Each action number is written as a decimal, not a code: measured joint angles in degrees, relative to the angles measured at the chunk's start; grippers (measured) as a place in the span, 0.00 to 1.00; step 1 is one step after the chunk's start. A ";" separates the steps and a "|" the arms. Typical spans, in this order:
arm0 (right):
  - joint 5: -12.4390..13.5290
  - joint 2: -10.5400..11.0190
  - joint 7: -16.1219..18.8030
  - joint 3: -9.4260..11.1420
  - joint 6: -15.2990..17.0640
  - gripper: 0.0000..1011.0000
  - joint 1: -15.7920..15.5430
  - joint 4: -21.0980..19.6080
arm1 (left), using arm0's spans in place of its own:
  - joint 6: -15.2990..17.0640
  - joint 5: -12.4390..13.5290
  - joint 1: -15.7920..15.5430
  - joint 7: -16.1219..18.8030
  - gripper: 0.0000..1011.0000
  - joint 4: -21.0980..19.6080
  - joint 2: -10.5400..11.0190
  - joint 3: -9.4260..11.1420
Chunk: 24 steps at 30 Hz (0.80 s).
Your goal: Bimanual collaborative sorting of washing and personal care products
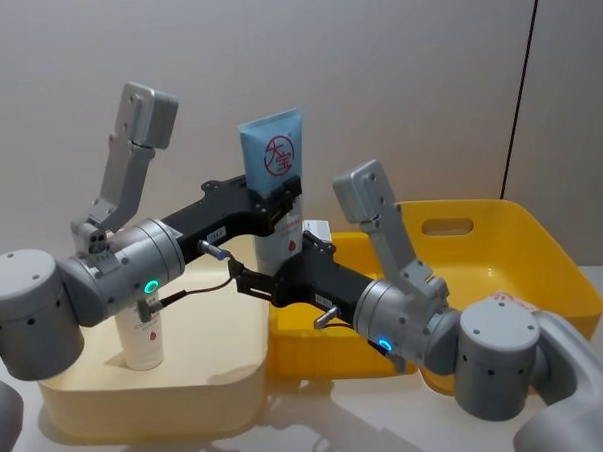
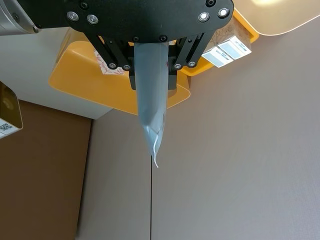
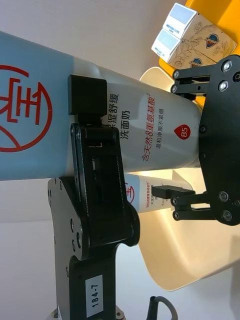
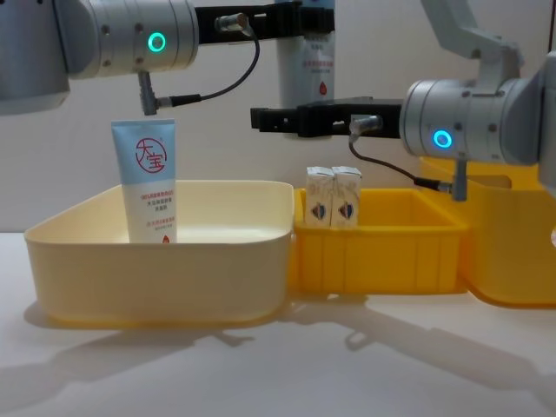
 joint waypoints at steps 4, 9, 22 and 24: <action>0.14 -0.20 -0.24 -0.05 -0.11 0.85 0.16 0.26 | -0.09 -0.11 0.00 0.08 0.29 0.09 0.03 0.02; 0.21 -0.35 -0.35 -0.08 -0.17 0.71 0.28 0.43 | -0.16 -0.18 0.01 0.14 0.29 0.16 0.05 0.05; 0.31 -0.56 -0.57 -0.14 -0.31 0.66 0.44 0.68 | -0.28 -0.29 0.00 0.22 0.29 0.23 0.09 0.10; 0.33 -0.58 -0.59 -0.14 -0.32 0.66 0.45 0.70 | -0.28 -0.30 0.00 0.23 0.29 0.24 0.09 0.11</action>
